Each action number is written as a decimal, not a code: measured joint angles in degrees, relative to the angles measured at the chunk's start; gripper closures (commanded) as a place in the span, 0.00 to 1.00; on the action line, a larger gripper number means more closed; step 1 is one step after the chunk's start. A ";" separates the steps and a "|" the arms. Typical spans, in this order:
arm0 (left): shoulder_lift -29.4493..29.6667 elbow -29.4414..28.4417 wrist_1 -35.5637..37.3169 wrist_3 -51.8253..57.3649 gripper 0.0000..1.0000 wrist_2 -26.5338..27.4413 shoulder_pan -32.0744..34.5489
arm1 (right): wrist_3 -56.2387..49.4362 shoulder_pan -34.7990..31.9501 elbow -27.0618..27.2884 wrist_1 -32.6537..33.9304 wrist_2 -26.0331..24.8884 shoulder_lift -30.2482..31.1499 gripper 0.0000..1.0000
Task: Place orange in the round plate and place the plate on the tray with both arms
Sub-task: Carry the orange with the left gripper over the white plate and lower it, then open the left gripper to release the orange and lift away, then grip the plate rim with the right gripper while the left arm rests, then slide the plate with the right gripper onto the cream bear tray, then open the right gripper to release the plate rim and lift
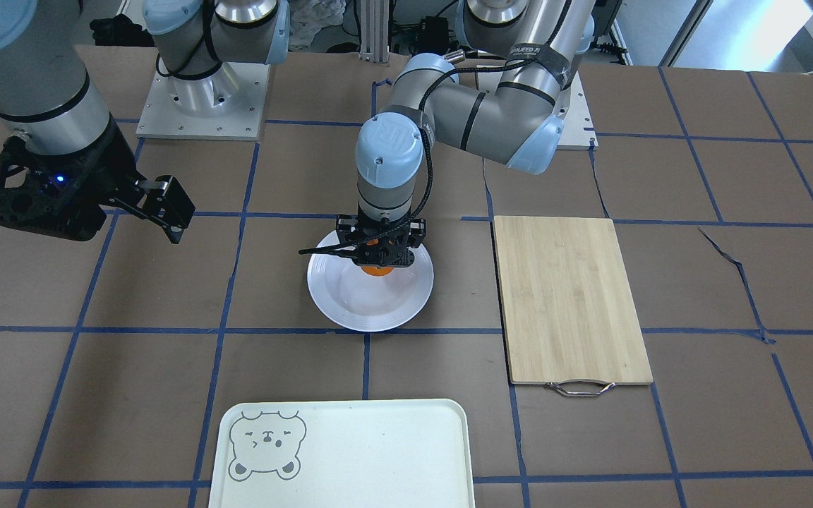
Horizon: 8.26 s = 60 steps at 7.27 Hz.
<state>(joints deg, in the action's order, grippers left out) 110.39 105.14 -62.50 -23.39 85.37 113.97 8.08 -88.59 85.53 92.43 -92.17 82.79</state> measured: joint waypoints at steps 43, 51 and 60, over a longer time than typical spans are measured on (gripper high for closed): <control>-19.07 -21.14 -25.83 20.91 0.00 4.19 -22.11 | -8.32 -1.23 25.02 51.00 42.75 -18.27 1.00; -19.01 -21.03 -25.83 20.93 0.00 4.12 -22.13 | -0.17 -0.35 -11.11 42.48 41.92 -42.59 0.88; -18.85 -21.12 -25.83 20.93 0.00 4.04 -22.12 | 1.28 0.88 -11.09 26.37 26.47 -29.06 0.00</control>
<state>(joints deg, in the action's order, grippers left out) 91.54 84.02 -88.33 -2.46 89.41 91.85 9.36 -87.71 74.44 118.80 -65.71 53.73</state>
